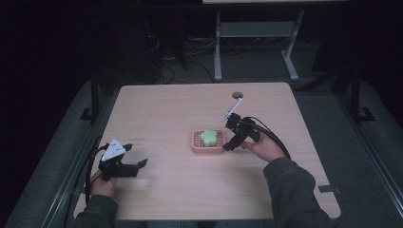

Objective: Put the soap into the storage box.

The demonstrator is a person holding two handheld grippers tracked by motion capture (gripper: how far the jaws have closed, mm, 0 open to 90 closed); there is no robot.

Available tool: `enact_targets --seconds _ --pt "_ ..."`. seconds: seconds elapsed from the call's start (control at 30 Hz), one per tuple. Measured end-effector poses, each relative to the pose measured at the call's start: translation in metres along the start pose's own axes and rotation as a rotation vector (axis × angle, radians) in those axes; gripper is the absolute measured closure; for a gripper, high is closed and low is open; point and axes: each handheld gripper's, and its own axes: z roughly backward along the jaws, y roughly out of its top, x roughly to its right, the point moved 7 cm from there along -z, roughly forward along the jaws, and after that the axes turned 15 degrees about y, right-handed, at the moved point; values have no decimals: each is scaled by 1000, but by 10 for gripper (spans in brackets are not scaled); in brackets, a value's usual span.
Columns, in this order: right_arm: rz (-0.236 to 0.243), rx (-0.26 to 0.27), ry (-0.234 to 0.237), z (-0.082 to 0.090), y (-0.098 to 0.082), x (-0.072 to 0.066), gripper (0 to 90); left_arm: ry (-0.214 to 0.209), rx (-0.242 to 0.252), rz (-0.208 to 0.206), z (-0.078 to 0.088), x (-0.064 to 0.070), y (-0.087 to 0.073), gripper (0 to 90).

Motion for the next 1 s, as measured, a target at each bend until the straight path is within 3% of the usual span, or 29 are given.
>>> enact_targets --seconds 0.17,0.77,1.0 --pt "-2 -24 5 -1 -6 -1 190 -1 0 1 0 0 0 144" --pt "-40 7 24 -2 -35 -2 197 -1 -2 2 0 1 0 144" --pt "-35 18 11 2 -42 -5 197 -1 -1 6 0 1 0 144"
